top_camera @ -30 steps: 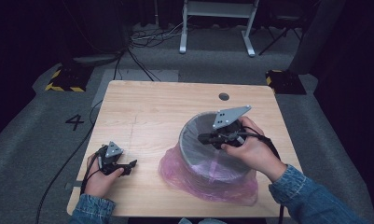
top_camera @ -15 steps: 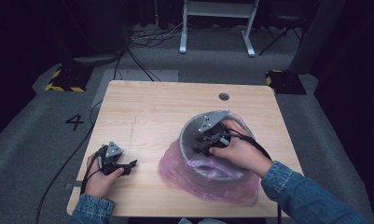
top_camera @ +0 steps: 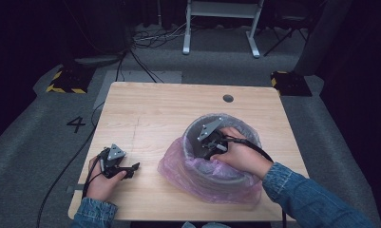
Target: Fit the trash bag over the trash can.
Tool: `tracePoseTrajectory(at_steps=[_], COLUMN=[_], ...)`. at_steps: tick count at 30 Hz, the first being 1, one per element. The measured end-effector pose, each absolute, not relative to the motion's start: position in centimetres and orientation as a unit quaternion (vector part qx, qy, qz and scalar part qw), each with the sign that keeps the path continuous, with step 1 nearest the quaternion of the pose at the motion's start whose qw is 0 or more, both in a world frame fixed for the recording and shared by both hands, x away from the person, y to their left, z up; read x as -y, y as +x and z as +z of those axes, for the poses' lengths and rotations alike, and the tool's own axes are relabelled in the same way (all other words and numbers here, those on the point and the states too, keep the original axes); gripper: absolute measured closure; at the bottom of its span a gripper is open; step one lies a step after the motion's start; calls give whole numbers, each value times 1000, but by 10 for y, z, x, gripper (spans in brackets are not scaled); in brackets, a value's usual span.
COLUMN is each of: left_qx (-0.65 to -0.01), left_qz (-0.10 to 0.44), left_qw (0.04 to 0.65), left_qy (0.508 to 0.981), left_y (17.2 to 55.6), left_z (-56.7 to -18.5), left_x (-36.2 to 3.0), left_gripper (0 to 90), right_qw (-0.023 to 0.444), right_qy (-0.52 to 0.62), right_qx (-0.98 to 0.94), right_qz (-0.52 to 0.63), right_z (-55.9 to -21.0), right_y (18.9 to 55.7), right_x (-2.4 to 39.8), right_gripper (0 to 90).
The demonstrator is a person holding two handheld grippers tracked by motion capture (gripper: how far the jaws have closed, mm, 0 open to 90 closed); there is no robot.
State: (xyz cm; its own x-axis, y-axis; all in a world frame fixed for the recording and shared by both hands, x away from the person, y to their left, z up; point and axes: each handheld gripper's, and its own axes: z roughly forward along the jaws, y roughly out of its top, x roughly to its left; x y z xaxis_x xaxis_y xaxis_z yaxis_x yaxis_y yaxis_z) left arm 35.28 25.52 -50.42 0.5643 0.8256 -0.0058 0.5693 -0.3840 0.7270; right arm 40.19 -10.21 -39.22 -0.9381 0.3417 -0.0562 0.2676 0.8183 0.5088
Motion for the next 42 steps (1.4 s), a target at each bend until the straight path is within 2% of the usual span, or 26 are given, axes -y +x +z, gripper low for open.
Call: tracePoseTrajectory(at_steps=[5, 14, 18, 24, 27, 30, 33, 38, 42], left_qx=[-429, -430, -432, -430, -432, -432, -433, -432, -432], left_qz=[184, 183, 182, 181, 182, 182, 181, 181, 181], left_qw=[351, 350, 350, 351, 350, 350, 351, 351, 351], left_qy=[812, 812, 811, 812, 811, 811, 810, 811, 811], left_y=[353, 353, 353, 355, 355, 355, 355, 356, 356], left_z=[-504, -504, -504, -504, -504, -504, -504, -504, -504], left_x=[-255, -255, -254, -253, -252, -251, -251, -251, -251], left_gripper=[249, 248, 248, 247, 246, 245, 244, 243, 243], right_qw=[63, 94, 81, 47, 49, 63, 58, 50, 51], right_qy=[162, 177, 155, 97, 71, 37, 17, -4, 2], right_qx=[-946, -906, -899, -908, -918, -935, -947, -963, -970], right_qz=[274, 373, 403, 404, 387, 348, 315, 266, 239], right_z=[-389, -326, -305, -293, -293, -299, -310, -331, -347], right_y=[402, 394, 385, 363, 358, 358, 359, 358, 362], right_x=[103, 129, 136, 135, 133, 128, 121, 109, 102], right_gripper=[269, 365, 359, 344, 388, 488, 532, 519, 472])
